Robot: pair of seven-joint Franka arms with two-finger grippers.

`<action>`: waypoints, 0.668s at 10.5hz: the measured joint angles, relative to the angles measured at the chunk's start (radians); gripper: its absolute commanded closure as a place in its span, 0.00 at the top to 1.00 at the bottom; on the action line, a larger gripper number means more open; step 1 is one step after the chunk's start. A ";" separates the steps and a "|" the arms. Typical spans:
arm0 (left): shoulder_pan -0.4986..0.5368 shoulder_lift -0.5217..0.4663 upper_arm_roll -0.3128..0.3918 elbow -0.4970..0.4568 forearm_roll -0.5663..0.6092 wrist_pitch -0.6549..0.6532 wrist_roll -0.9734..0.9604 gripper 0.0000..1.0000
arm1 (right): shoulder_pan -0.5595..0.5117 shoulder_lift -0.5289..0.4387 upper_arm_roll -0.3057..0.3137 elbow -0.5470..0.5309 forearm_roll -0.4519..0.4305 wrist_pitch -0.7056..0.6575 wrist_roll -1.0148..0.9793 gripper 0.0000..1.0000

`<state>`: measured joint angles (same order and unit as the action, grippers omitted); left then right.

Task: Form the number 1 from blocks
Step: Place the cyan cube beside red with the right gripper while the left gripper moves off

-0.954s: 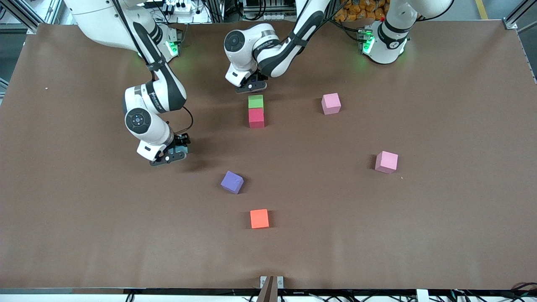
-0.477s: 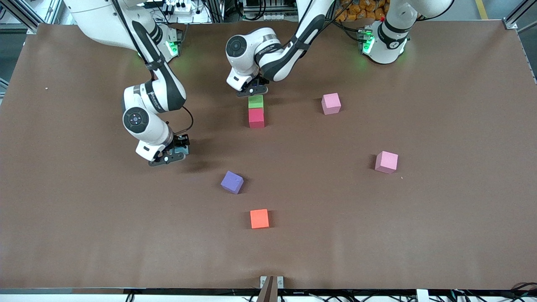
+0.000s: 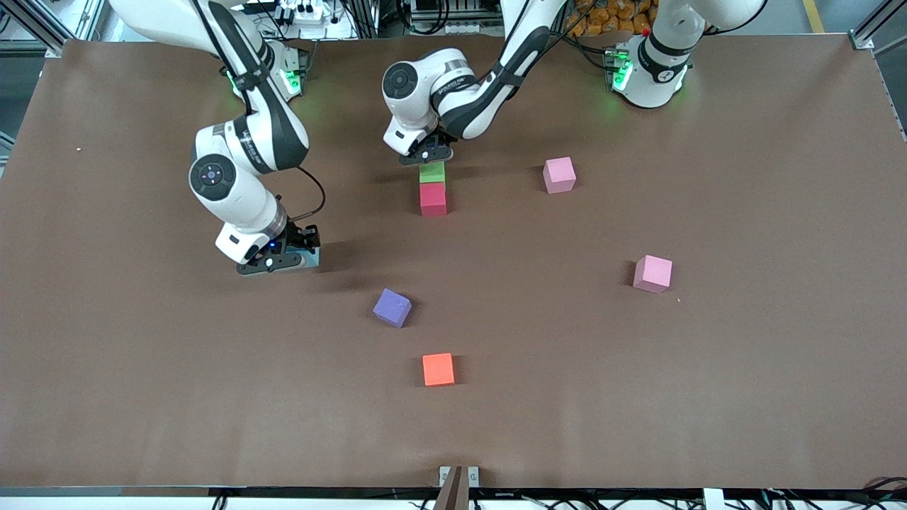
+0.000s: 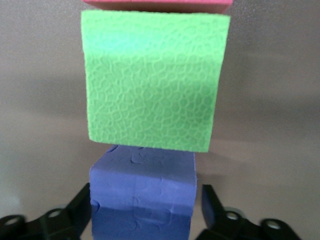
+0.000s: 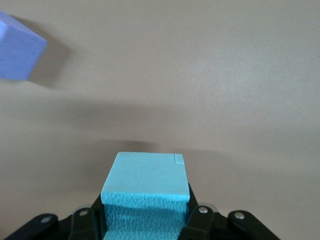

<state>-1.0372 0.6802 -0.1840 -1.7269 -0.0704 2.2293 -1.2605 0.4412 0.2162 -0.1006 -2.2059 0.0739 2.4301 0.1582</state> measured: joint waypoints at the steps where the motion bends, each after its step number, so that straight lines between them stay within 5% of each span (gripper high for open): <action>1: 0.000 0.000 0.000 0.003 0.000 0.000 0.000 1.00 | 0.016 -0.011 0.000 0.000 0.000 0.001 0.049 0.34; 7: 0.003 -0.120 0.004 0.036 0.003 -0.163 -0.035 1.00 | 0.046 -0.040 0.000 0.000 0.000 0.001 0.184 0.34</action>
<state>-1.0346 0.5602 -0.1797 -1.6905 -0.0670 2.0665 -1.2954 0.4876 0.1762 -0.1005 -2.2055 0.0743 2.4309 0.3425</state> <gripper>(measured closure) 0.000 0.419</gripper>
